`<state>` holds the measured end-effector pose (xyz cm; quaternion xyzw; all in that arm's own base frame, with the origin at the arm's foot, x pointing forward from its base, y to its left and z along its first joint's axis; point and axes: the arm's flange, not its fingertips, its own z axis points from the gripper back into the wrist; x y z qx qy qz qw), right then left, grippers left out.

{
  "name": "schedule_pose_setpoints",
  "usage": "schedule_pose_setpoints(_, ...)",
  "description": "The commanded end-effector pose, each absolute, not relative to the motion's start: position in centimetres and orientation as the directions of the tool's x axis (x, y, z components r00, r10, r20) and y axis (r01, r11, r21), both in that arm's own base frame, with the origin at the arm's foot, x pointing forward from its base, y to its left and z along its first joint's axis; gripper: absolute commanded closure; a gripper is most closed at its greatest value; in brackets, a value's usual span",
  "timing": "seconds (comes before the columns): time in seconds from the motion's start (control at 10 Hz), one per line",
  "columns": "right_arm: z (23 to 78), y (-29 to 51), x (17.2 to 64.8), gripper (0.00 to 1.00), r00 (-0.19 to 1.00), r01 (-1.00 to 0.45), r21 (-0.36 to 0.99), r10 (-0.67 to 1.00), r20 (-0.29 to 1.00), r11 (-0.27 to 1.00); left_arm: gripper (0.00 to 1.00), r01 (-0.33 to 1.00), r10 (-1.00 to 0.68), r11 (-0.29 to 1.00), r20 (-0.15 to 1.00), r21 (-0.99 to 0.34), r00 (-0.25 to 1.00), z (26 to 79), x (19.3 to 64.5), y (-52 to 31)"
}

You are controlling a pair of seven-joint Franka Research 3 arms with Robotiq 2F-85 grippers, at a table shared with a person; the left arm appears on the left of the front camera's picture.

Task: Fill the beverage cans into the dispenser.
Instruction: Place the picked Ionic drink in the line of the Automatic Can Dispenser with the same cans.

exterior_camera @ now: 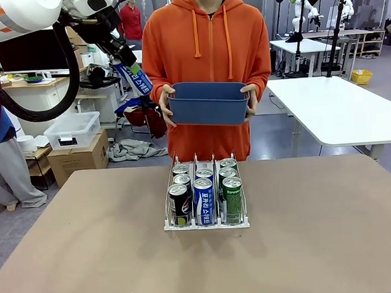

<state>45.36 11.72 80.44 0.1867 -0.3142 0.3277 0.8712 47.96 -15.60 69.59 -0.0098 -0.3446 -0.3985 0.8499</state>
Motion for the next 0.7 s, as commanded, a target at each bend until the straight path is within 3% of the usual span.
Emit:
schedule_pose_setpoints(0.0,80.4,11.6,45.3,0.0,0.588,-0.69,0.12,0.456,0.668,0.714,0.43,0.613,-0.627,0.752,0.551,0.242,0.551,69.9,46.0,-17.1)
schedule_pose_setpoints(0.6,80.4,11.6,45.3,0.0,0.588,-0.69,0.12,0.456,0.668,0.714,0.43,0.673,-0.698,0.702,0.416,0.234,0.583,67.5,37.3,-25.2)
